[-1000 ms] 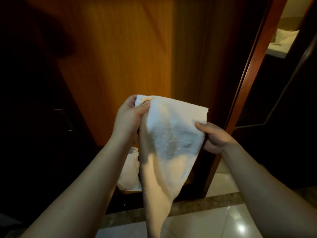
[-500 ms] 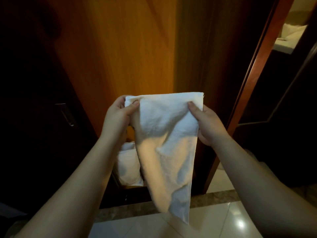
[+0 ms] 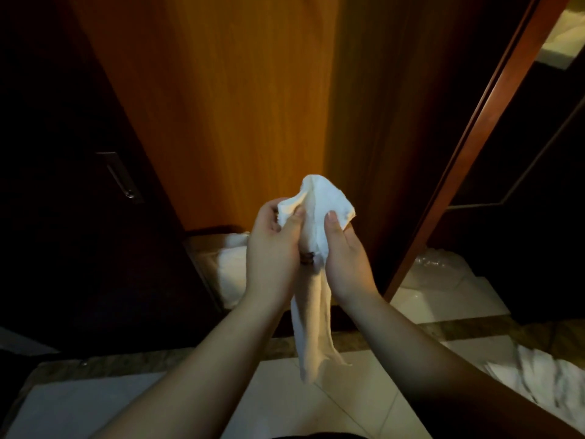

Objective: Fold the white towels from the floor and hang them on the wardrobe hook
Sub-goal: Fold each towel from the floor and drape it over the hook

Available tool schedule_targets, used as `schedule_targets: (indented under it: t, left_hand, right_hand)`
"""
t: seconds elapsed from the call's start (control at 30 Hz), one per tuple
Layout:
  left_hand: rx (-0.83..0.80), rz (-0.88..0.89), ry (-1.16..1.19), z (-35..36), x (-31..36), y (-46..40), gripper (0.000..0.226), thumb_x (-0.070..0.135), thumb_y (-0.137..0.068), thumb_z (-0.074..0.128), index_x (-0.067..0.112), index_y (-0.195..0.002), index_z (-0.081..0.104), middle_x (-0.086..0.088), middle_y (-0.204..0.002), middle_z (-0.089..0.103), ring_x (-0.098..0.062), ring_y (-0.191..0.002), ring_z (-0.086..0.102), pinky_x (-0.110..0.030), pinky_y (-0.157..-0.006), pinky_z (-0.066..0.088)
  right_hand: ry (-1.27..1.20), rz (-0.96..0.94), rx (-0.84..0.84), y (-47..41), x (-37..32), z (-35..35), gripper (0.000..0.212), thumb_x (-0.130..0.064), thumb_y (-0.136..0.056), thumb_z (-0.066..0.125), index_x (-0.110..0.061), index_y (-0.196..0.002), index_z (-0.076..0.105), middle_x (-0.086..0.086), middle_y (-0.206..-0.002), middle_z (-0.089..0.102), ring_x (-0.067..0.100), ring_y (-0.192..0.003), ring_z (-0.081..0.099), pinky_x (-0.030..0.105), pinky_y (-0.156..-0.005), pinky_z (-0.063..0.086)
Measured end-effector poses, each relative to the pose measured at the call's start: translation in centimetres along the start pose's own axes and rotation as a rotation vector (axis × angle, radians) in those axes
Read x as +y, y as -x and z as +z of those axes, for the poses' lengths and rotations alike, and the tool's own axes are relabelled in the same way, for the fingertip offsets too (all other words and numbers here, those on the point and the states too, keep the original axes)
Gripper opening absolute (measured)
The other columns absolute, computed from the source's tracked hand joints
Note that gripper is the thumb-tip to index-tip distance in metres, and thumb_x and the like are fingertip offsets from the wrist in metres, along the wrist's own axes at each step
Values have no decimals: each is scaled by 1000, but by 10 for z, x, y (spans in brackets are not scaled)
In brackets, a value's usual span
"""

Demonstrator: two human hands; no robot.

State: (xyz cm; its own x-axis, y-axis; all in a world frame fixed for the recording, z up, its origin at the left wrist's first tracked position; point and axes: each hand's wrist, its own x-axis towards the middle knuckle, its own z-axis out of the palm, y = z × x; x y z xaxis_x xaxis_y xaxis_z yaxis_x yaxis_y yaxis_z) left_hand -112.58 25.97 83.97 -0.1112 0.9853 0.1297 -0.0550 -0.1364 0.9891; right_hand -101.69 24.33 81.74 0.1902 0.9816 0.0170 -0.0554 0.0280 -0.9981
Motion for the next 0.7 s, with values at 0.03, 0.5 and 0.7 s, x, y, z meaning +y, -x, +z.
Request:
schedule_targets:
  t: [0.03,0.5,0.7]
  left_hand:
    - [-9,7,4,-2,2,0,18,41,-87,63,40,-104,65,14,-101,73,-7,-94,72,-36,-79,59]
    - [-205,127,75,-8,31,10,15,24,-92,64,27,-106,67,5,-102,75,-12,-97,72,-21,-76,56]
    - [-480,48,20,-17,45,1,25,53,-84,63,56,-109,69,16,-135,63,-8,-130,56,-33,-106,45]
  right_hand:
    - [-2,-9,-2,-2,-3,-2,38,-45,-107,39,-27,-138,52,-26,-94,74,-12,-88,67,3,-63,48]
    - [-11,-174,-201,5,-25,-5,45,-39,-100,41,-28,-143,51,0,-133,66,14,-125,61,32,-102,51]
    - [249,-195,-350,-4,-43,-17,52,-25,-82,55,-44,-129,43,9,-136,56,22,-126,56,50,-109,45]
